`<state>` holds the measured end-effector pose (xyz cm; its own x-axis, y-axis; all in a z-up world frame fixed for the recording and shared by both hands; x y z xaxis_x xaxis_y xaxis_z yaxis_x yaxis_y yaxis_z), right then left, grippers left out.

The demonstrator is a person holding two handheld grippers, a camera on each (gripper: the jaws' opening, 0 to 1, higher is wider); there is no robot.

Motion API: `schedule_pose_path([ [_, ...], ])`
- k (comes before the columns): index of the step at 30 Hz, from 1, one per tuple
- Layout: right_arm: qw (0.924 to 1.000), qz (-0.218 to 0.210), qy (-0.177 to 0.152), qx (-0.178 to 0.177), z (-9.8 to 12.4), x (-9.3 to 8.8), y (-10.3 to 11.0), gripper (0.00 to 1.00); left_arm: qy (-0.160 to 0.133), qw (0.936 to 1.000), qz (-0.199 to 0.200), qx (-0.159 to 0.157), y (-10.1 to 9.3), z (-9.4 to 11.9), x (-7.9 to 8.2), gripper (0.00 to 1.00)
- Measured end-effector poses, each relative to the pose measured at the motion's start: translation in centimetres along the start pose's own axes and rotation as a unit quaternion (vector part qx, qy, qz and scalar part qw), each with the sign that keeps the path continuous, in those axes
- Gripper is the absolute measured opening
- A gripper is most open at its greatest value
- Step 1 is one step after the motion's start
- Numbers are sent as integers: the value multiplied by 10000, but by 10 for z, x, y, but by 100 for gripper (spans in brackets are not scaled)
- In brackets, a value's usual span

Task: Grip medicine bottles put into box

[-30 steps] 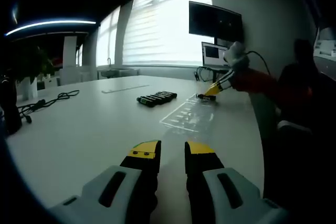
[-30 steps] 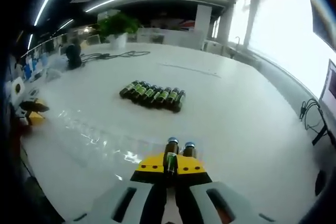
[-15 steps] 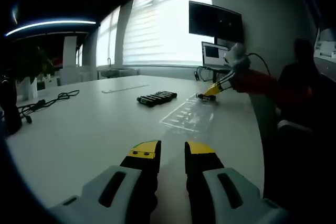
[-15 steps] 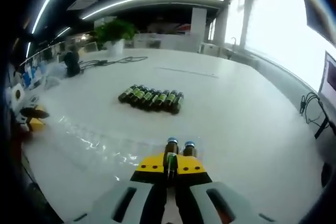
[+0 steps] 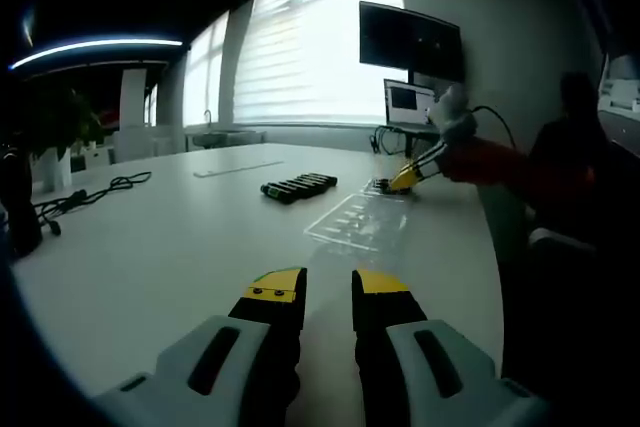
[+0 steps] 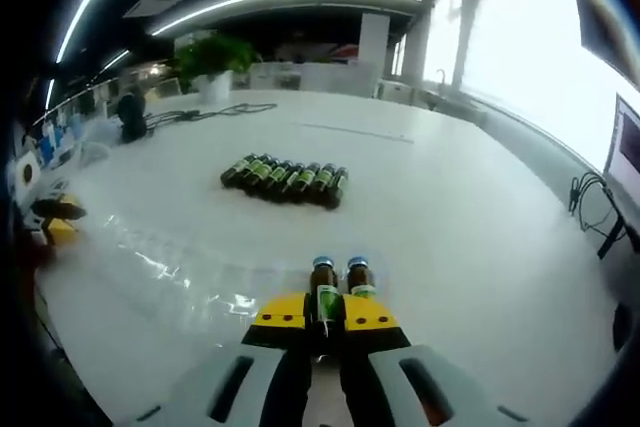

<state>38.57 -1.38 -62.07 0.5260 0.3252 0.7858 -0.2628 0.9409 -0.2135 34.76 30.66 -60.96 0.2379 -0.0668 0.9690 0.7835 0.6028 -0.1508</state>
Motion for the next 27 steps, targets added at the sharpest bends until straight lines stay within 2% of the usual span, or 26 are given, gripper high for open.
schedule_pose_path([
  [6,9999,-118,61,-88,1,1,1,6,-6,10000,-1,-1,0,0,0,12],
  [10,9997,-40,129,-214,0,2,4,6,-13,10000,2,-3,0,0,1,12],
  [16,9996,-131,166,-199,2,2,2,7,-33,10000,16,-11,0,0,1,12],
  [27,9985,-185,-415,-292,13,15,-6,5,-42,10000,11,-25,-1,0,1,12],
])
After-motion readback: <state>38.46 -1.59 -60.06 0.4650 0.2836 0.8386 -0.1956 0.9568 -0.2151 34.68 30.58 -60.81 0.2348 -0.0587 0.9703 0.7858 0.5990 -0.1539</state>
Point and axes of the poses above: the point that each gripper's makers call its tool centre point, and the gripper's own axes: z roughly backward along the fingers, y roughly to its left, x roughly out of its top, the point moved 3 cm from there along z, roughly backward along the fingers, and after that the axes turned 8 degrees about z, right-handed, at the moved point
